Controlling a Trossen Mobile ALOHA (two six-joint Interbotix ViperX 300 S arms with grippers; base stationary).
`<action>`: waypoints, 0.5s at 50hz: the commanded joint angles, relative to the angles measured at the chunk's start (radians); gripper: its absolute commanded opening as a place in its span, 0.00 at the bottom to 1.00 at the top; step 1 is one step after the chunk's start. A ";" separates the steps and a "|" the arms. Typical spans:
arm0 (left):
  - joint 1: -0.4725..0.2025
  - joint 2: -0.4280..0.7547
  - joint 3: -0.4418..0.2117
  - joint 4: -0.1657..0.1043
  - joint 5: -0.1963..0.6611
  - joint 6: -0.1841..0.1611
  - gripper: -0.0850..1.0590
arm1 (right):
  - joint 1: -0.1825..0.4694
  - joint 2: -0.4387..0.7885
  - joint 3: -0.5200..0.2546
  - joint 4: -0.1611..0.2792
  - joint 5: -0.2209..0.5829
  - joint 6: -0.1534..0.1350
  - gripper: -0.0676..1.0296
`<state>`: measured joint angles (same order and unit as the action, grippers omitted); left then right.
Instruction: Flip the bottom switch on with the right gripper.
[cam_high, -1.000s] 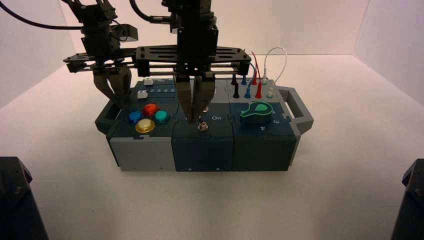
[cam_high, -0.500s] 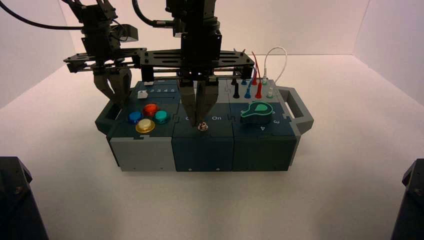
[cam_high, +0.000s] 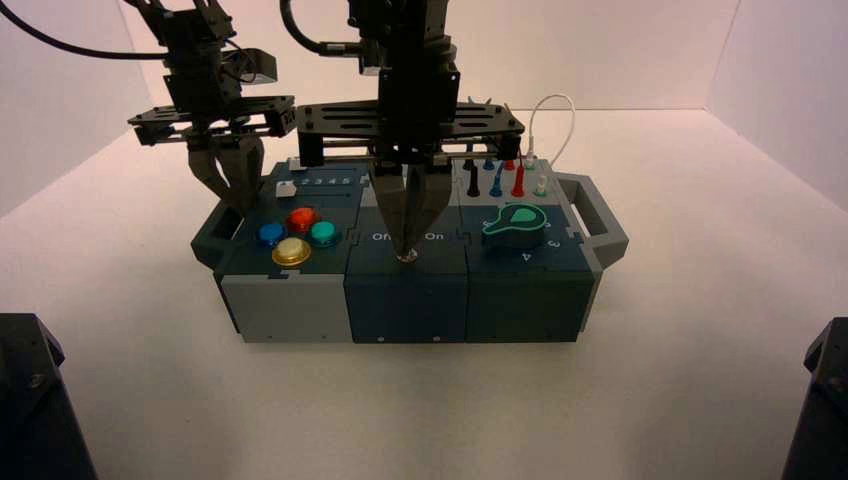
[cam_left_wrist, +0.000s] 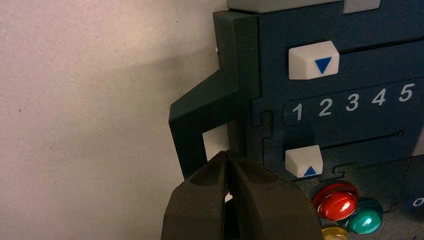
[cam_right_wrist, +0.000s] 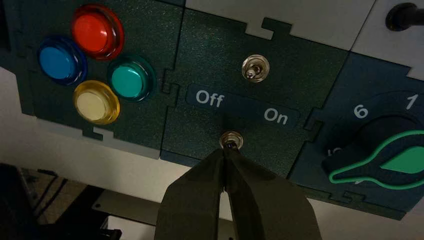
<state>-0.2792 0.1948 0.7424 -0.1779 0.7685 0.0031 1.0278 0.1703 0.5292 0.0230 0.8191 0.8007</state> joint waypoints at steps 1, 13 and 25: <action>0.002 0.117 0.028 0.014 0.008 0.014 0.05 | -0.023 -0.018 0.009 -0.025 0.008 0.011 0.04; 0.002 0.104 0.028 0.017 0.020 0.015 0.05 | -0.015 -0.037 -0.018 -0.029 -0.021 0.006 0.04; 0.002 0.034 0.049 0.028 0.020 0.015 0.05 | 0.020 -0.095 -0.008 -0.040 -0.025 -0.011 0.04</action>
<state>-0.2746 0.1963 0.7378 -0.1779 0.7823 0.0031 1.0370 0.1319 0.5277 -0.0077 0.7977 0.7915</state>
